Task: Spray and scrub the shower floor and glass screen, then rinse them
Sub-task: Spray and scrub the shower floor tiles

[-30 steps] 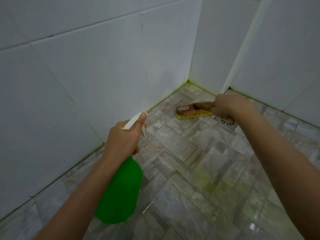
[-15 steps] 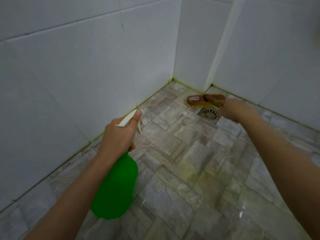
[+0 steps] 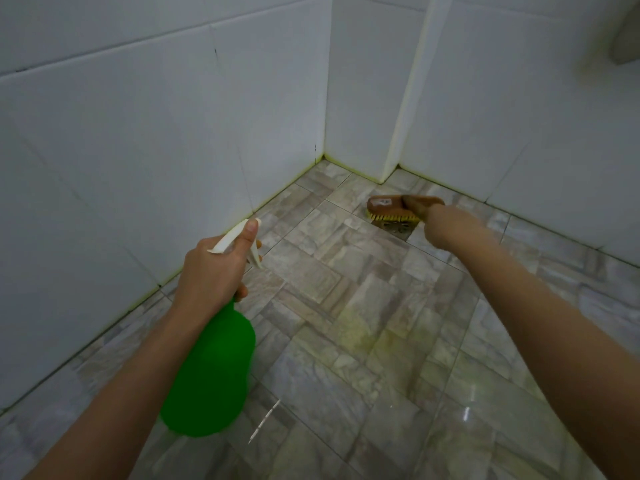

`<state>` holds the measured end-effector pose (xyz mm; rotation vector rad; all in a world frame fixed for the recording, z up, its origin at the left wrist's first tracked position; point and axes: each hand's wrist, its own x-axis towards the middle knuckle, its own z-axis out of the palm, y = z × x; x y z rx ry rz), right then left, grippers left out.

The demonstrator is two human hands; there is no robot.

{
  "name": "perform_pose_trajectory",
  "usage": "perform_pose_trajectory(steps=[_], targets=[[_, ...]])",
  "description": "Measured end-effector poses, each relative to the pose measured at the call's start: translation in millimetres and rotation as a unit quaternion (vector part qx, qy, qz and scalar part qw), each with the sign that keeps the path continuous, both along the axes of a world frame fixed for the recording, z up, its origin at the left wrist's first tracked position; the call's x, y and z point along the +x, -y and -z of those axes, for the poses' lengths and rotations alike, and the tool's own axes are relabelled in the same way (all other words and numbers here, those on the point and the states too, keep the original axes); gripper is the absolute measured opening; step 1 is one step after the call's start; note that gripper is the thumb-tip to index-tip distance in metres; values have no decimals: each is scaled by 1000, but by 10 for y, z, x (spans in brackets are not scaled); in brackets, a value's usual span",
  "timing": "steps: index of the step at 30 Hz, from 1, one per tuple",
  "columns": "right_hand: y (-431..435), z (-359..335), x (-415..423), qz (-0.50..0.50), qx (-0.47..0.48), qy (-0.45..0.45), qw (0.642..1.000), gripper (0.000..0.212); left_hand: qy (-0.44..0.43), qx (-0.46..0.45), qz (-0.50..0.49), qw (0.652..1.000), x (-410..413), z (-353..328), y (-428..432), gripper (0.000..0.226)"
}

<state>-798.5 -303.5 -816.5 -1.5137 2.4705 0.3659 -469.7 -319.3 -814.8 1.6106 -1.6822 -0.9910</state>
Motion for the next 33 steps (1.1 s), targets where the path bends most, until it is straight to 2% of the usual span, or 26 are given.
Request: perform_pose_trajectory(steps=[2, 3, 5, 6, 7, 9, 10, 13, 16, 19, 21, 23, 28, 30, 33], targets=[[-4, -22, -61, -5, -10, 14, 1000, 81, -10, 0, 2, 1000, 15, -1, -27, 60], [-27, -108, -17, -2, -14, 9, 1000, 73, -11, 0, 3, 1000, 28, -6, -42, 63], [-86, -266, 129, -2, 25, 2, 1000, 38, 2, -6, 4, 1000, 59, 5, -61, 75], [-160, -298, 231, -15, 37, -10, 999, 27, 9, -9, 3, 1000, 79, 12, -66, 79], [-244, -270, 308, -29, 37, -12, 999, 34, 11, -10, -1, 1000, 104, 26, -76, 82], [-390, -73, 337, -70, 15, 10, 997, 64, 10, -12, -4, 1000, 136, 19, -103, 83], [-432, -33, 323, -79, 4, 34, 996, 67, 11, -12, -2, 1000, 140, 16, -136, 82], [-474, -271, 338, -60, 3, 42, 997, 43, 10, -8, -15, 1000, 168, -26, -254, 67], [-939, -606, 389, -92, 112, 1, 989, 17, 14, -20, -13, 1000, 224, -80, -357, 55], [-1336, -553, 542, -100, 119, 31, 987, 26, 3, -13, -26, 1000, 297, -77, -414, 53], [-1302, -314, 594, -143, 74, 38, 986, 41, 15, -10, -20, 1000, 295, -61, -479, 54], [-1193, -141, 551, -149, 40, 33, 987, 42, 18, -5, -12, 1000, 287, -48, -570, 57], [-1517, -551, 501, -135, 159, 27, 978, 32, 28, -3, 1, 1000, 368, -46, -677, 59], [-1590, -481, 679, -161, 129, 26, 978, 34, 33, 1, -2, 999, 432, -43, -690, 67], [-1503, -281, 783, -177, 71, 78, 979, 43, 44, 0, 5, 999, 482, -44, -769, 71]])
